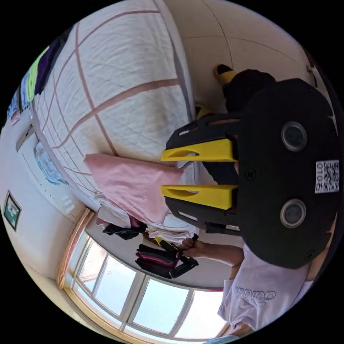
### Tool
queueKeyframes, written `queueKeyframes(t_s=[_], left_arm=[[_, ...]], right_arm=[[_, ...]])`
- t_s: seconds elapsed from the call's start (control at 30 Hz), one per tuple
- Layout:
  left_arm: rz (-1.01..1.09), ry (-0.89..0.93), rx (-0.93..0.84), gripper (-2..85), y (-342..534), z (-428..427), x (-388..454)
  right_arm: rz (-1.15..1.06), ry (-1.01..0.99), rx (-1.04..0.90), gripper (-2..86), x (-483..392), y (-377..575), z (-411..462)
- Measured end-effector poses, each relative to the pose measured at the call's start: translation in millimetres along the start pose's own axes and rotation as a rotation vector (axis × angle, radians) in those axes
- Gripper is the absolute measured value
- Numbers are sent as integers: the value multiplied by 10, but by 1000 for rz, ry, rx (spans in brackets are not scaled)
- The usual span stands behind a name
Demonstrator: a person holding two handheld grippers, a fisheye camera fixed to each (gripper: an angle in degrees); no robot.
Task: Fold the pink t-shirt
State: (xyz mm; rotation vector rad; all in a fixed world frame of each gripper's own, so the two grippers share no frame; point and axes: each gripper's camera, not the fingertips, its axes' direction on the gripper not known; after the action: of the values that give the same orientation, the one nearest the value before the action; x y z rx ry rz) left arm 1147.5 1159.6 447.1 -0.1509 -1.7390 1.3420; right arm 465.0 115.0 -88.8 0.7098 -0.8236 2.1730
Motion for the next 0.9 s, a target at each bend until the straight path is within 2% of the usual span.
queueKeyframes(t_s=[0.1,0.2,0.27,0.43,0.57,0.73,0.9], left_arm=[[136,69,-7,15,-68,-68,277],[100,213,-33,34,-5,23,369],[45,275,-67,49,71,126,361],[-268,589,-135,95,325,499,19],[-360,626,-158,126,369,620,-94],[-541,763,-135,153,387,803,-161],[-639,789,-112,165,371,822,-247]], right_arm=[[115,-131,-45,110,335,88,71],[157,-192,-93,105,480,53,233],[174,-189,-126,89,547,-13,341],[200,-242,-106,50,572,-34,66],[122,-359,-53,41,478,-45,-365],[58,-429,-46,39,409,-140,-540],[45,-467,-29,39,469,-180,-668]])
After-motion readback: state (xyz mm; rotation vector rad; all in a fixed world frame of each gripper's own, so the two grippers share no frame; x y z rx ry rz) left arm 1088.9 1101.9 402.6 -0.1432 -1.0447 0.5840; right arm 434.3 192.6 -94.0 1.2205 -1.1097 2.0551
